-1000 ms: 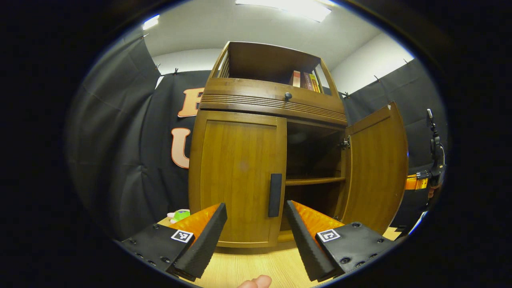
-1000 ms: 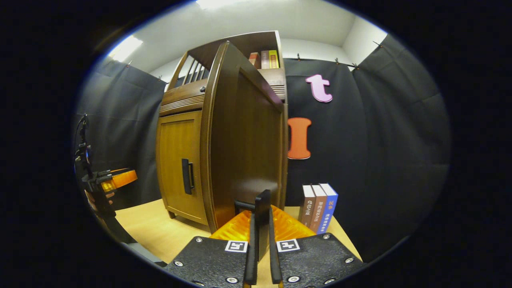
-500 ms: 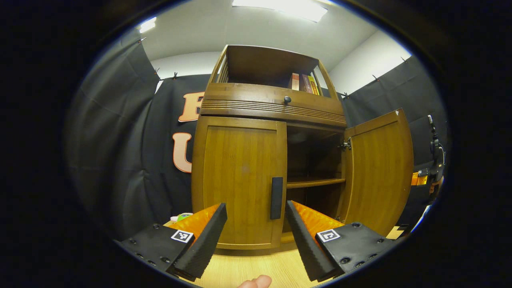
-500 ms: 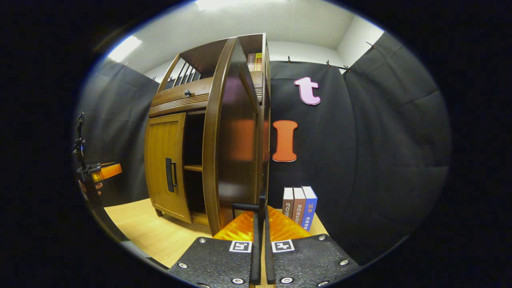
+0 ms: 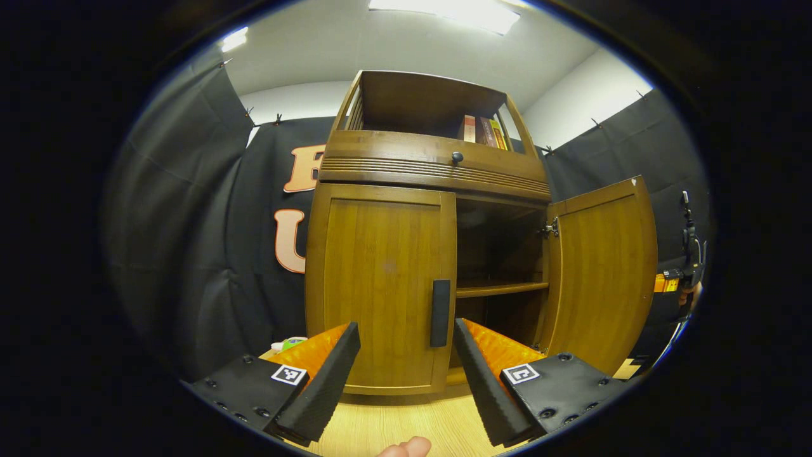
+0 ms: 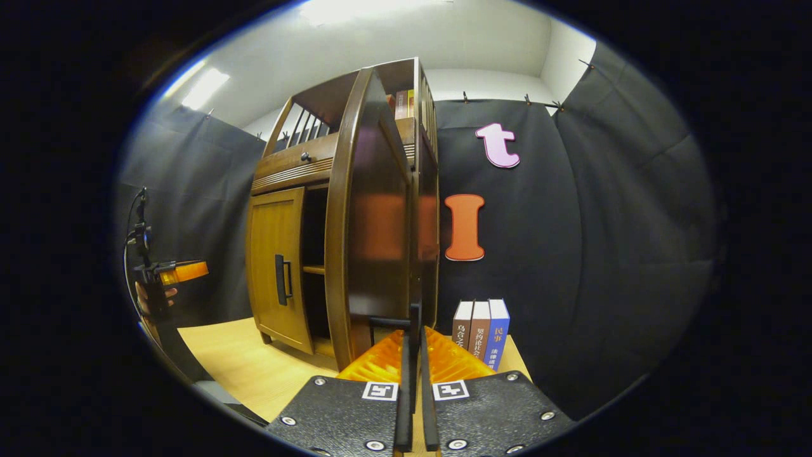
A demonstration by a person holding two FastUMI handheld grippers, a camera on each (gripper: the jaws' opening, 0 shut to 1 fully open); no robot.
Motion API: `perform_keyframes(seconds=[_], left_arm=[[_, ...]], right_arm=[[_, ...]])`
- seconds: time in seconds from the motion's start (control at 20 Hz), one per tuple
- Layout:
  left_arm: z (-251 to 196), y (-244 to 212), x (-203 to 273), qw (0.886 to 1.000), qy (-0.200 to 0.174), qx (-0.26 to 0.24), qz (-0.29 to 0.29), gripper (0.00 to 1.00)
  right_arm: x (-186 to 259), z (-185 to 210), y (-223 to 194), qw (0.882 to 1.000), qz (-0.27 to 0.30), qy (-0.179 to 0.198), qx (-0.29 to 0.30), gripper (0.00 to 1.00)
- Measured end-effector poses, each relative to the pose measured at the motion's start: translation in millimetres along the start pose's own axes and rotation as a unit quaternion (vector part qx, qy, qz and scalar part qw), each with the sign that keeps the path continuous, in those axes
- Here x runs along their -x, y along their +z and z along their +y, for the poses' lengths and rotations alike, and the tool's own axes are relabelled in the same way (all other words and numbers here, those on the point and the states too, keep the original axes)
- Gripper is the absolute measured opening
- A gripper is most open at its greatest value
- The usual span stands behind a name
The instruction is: Open the right door of the double-door shoe cabinet with the right hand, and open the left door with the left hand.
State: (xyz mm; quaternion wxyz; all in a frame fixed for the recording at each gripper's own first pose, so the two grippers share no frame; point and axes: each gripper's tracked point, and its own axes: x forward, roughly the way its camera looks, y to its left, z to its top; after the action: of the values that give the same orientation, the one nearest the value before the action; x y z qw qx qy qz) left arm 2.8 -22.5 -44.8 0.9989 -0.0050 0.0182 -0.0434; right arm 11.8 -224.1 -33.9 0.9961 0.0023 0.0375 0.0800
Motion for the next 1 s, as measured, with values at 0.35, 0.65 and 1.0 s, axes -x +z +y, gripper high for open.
perform_keyframes(seconds=[0.35, 0.65, 1.0], left_arm=[[0, -4, -4, 1.000, -0.005, 0.010, 0.002, 0.96], [-13, -6, -9, 1.000, -0.015, 0.017, 0.007, 0.94], [-21, -7, -6, 1.000, -0.020, 0.005, 0.012, 0.94]], right_arm=[[57, 11, 19, 0.997, -0.006, -0.077, 0.008, 0.06], [69, 84, 31, 0.998, 0.007, -0.058, -0.018, 0.05], [31, 150, 49, 0.998, -0.034, -0.045, 0.020, 0.05]])
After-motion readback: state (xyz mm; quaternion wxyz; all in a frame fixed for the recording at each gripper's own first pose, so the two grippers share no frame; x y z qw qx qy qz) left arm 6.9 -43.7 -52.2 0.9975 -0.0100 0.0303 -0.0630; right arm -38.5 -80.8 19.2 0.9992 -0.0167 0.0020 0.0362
